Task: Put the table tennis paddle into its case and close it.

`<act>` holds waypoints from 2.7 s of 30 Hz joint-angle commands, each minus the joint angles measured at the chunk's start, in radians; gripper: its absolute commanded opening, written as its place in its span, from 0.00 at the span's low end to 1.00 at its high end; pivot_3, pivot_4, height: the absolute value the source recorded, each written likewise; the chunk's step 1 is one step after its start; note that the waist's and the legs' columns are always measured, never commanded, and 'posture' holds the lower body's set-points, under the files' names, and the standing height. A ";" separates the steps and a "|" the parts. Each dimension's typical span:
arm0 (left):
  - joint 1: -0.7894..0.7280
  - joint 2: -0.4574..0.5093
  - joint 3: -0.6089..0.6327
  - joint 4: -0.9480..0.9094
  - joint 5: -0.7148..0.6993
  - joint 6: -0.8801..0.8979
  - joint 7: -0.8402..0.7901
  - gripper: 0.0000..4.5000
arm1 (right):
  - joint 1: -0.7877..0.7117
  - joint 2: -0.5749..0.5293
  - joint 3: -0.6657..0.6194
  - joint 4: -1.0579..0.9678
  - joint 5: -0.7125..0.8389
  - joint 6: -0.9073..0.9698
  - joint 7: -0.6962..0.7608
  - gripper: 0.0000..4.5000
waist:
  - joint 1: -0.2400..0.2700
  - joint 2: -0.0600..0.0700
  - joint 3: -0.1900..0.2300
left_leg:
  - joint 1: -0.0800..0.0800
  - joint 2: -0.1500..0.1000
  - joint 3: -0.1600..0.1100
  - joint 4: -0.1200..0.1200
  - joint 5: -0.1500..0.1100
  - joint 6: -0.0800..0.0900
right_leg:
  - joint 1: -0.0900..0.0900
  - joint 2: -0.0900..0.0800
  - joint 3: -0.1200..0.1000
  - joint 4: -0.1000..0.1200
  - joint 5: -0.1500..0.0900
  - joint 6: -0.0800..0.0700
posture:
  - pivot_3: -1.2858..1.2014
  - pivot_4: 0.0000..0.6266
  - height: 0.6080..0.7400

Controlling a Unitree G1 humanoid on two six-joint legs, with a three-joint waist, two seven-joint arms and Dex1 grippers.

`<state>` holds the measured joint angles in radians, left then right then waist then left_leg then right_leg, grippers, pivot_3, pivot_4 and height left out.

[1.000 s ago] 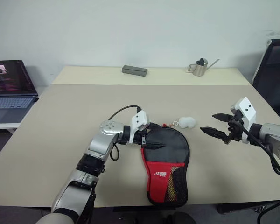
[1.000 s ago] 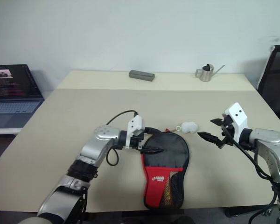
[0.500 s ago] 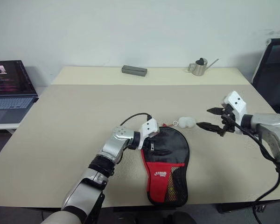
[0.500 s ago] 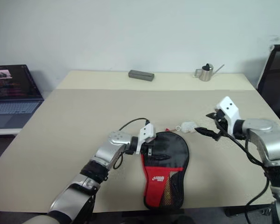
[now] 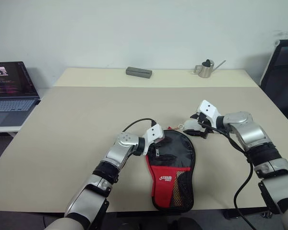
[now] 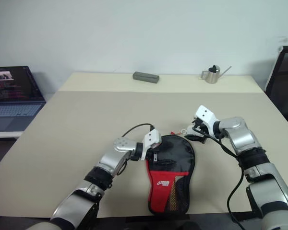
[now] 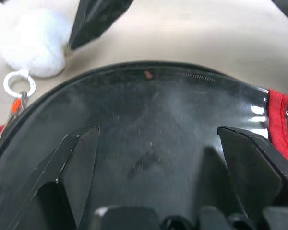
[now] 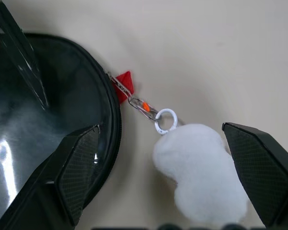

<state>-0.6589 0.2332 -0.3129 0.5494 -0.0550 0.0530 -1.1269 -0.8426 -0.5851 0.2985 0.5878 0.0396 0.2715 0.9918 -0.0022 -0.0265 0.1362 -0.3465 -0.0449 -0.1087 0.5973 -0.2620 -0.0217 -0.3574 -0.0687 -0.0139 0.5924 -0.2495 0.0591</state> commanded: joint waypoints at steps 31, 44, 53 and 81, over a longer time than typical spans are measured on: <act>0.024 -0.010 -0.029 -0.017 0.020 0.033 0.012 0.96 | -0.075 -0.020 0.033 0.221 -0.264 -0.346 0.148 0.00 | -0.013 0.005 -0.003 | 0.001 0.000 0.000 0.002 0.001 -0.001 | 0.001 0.002 0.002 0.002 0.003 -0.005 | 0.52 0.24 1.00; 0.005 -0.027 -0.079 0.088 0.090 -0.080 0.028 0.96 | 0.123 -0.152 -0.010 -0.176 -0.220 -0.171 0.213 0.00 | 0.001 0.007 -0.005 | 0.001 0.000 -0.001 0.007 0.001 0.000 | 0.004 0.002 0.001 0.002 0.000 0.000 | 0.52 0.24 1.00; 0.004 -0.035 -0.128 0.195 0.131 -0.172 0.020 0.96 | 0.206 -0.217 -0.036 -0.303 -0.192 -0.089 0.226 0.00 | 0.010 0.006 -0.009 | 0.001 -0.001 -0.001 0.010 0.001 0.000 | 0.006 0.001 0.000 0.002 0.001 0.001 | 0.52 0.24 1.00; -0.011 -0.053 -0.170 0.252 0.162 -0.172 -0.021 0.96 | 0.713 -0.559 -0.227 -1.031 0.091 0.183 0.339 0.00 | 0.020 0.001 -0.016 | 0.001 0.000 -0.001 0.010 -0.001 0.001 | 0.007 -0.001 -0.002 0.000 -0.001 0.002 | 0.52 0.24 1.00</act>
<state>-0.7196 0.1745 -0.4058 0.7228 0.0199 -0.1420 -1.1281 -0.1358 -1.1259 0.1004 -0.3906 0.1027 0.4485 1.3161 0.0178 -0.0253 0.1200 -0.3456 -0.0445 -0.1099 0.6069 -0.2628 -0.0206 -0.3507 -0.0698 -0.0158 0.5922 -0.2506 0.0618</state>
